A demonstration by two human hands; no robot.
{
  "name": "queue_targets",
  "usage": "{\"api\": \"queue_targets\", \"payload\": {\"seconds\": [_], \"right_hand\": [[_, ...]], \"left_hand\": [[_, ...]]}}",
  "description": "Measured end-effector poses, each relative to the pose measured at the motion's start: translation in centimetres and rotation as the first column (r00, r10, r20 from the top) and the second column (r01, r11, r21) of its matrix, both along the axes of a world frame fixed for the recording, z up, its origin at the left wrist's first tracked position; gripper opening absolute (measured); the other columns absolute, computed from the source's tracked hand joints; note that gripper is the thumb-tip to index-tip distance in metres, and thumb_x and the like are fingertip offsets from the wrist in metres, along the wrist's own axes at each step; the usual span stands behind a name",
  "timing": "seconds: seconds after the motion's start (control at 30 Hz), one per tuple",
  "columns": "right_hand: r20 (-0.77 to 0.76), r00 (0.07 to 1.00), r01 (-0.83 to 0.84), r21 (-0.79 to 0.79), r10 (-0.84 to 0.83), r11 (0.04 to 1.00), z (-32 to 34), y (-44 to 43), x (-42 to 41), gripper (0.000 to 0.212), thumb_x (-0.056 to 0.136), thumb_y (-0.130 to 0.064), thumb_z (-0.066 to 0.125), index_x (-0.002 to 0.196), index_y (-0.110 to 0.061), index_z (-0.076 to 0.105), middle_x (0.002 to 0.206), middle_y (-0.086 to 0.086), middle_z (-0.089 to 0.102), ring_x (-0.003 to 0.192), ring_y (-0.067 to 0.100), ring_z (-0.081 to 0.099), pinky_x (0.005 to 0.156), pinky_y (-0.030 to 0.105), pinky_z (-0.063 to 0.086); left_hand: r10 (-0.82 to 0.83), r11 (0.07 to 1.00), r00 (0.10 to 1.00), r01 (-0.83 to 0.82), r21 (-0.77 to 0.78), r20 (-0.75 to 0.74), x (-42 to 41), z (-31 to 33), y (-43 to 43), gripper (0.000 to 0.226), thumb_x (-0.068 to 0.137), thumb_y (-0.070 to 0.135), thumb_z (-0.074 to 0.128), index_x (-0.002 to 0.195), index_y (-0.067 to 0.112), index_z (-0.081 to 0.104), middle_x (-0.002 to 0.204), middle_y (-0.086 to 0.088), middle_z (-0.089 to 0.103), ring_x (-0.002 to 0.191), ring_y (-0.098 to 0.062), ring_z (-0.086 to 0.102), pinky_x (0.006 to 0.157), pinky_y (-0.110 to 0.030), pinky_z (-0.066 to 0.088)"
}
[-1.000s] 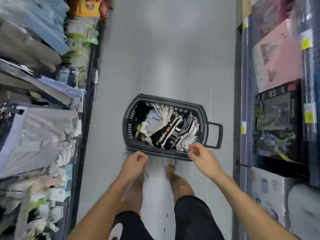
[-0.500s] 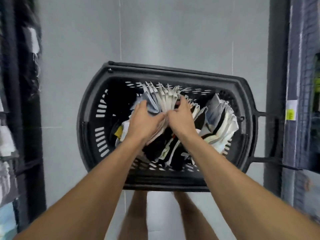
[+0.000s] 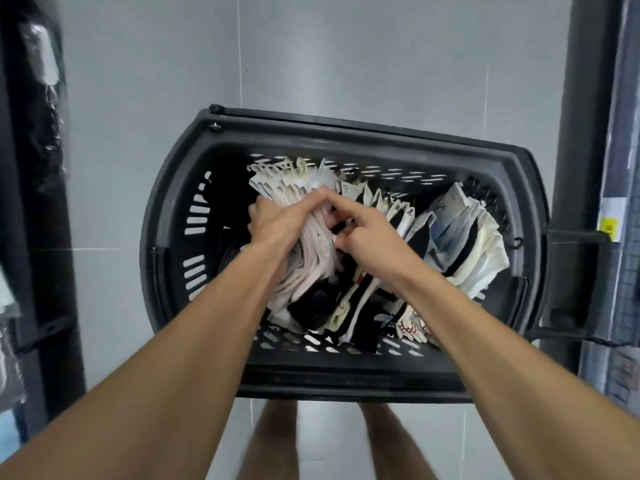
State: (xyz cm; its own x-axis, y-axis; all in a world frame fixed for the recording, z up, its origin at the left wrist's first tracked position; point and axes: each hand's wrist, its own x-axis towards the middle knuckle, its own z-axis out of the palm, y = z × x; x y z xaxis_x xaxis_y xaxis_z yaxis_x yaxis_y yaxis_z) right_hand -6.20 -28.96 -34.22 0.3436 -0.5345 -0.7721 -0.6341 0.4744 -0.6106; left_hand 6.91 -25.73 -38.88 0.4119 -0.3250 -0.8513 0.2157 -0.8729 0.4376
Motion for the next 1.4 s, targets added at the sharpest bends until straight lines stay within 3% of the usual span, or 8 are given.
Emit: {"api": "queue_targets", "payload": {"seconds": [0.1, 0.23, 0.43, 0.63, 0.73, 0.97, 1.27, 1.4], "right_hand": [[-0.01, 0.997, 0.076, 0.067, -0.076, 0.995, -0.1, -0.4, -0.5, 0.074, 0.084, 0.018, 0.039, 0.143, -0.025, 0.05, 0.102, -0.003, 0.06, 0.071, 0.008, 0.055, 0.059, 0.011, 0.044], [-0.002, 0.982, 0.19, 0.13, -0.191, 0.973, 0.5, -0.2, -1.1, 0.063, 0.088, 0.014, 0.039, 0.139, -0.02, 0.054, 0.117, -0.001, 0.068, 0.085, 0.011, 0.065, 0.077, 0.029, 0.047], [-0.003, 0.922, 0.385, -0.064, -0.386, 0.921, 3.9, 0.6, -2.0, 0.052, 0.092, 0.011, 0.045, 0.129, -0.022, 0.059, 0.12, -0.004, 0.065, 0.104, 0.007, 0.064, 0.088, 0.03, 0.054], [0.138, 0.982, -0.094, -0.25, 0.132, 0.964, 10.9, 1.3, -0.6, 0.067, 0.091, -0.015, 0.066, 0.144, -0.047, 0.039, 0.141, -0.037, 0.039, 0.129, -0.02, 0.034, 0.106, 0.013, 0.031], [0.165, 0.901, -0.34, -0.309, 0.402, 0.888, 16.7, 1.5, 1.7, 0.08, 0.082, -0.044, 0.072, 0.145, -0.057, 0.025, 0.155, -0.032, 0.022, 0.145, -0.005, 0.019, 0.117, 0.029, 0.02], [0.42, 0.777, -0.312, -0.39, 0.469, 0.866, 36.1, 3.2, 7.2, 0.056, 0.074, -0.049, 0.077, 0.123, -0.049, 0.052, 0.117, -0.007, 0.066, 0.108, 0.018, 0.065, 0.089, 0.054, 0.053], [0.285, 0.501, -0.351, -0.796, 0.817, 0.493, 57.4, 14.9, 11.4, 0.083, 0.083, -0.076, 0.044, 0.151, -0.034, 0.018, 0.162, -0.023, 0.009, 0.149, -0.004, -0.004, 0.118, 0.014, 0.0], [0.34, 0.323, -0.459, -0.759, 0.883, 0.461, 65.2, 21.6, 12.1, 0.077, 0.084, -0.057, 0.062, 0.142, -0.055, 0.01, 0.143, -0.054, 0.002, 0.138, -0.024, -0.009, 0.125, 0.038, 0.003]], "left_hand": [[0.003, 0.997, 0.994, -0.012, 0.081, 0.109, -1.2, 0.6, -0.8, 0.121, 0.05, 0.064, 0.077, 0.145, 0.005, 0.032, 0.147, -0.011, 0.04, 0.134, -0.033, 0.042, 0.107, -0.048, 0.042], [-0.037, 0.986, 0.962, -0.009, 0.168, 0.271, -2.0, 0.7, -1.7, 0.086, 0.055, 0.061, 0.072, 0.121, 0.008, 0.061, 0.124, -0.009, 0.064, 0.114, -0.03, 0.06, 0.094, -0.043, 0.052], [0.055, 0.998, 0.952, -0.046, -0.037, 0.3, -1.8, 4.1, 1.6, 0.062, 0.053, 0.059, 0.067, 0.099, 0.017, 0.065, 0.088, 0.003, 0.071, 0.076, -0.014, 0.068, 0.057, -0.027, 0.049], [0.203, 0.896, 0.948, -0.08, -0.436, 0.244, 0.0, 13.4, 6.3, 0.059, 0.056, 0.049, 0.079, 0.109, 0.03, 0.061, 0.092, 0.017, 0.074, 0.084, 0.004, 0.071, 0.069, -0.018, 0.057], [0.245, 0.817, 0.956, -0.116, -0.565, 0.159, 2.0, 20.2, 8.1, 0.053, 0.06, 0.036, 0.083, 0.109, 0.031, 0.061, 0.1, 0.017, 0.075, 0.092, -0.002, 0.072, 0.071, -0.018, 0.058], [0.428, 0.576, 0.901, -0.328, -0.749, -0.066, 5.5, 40.6, 12.1, 0.038, 0.067, 0.026, 0.078, 0.103, 0.023, 0.069, 0.094, 0.001, 0.078, 0.085, -0.014, 0.075, 0.065, -0.022, 0.057], [0.547, 0.534, 0.837, -0.318, -0.783, 0.033, 5.6, 64.1, 26.0, 0.063, 0.053, 0.027, 0.084, 0.111, 0.02, 0.06, 0.095, 0.005, 0.078, 0.087, -0.01, 0.073, 0.072, -0.022, 0.056], [0.651, 0.477, 0.75, -0.285, -0.832, 0.116, 4.4, 71.3, 34.1, 0.059, 0.054, 0.031, 0.081, 0.109, 0.018, 0.063, 0.091, 0.011, 0.077, 0.086, -0.005, 0.071, 0.074, -0.02, 0.054]]}}
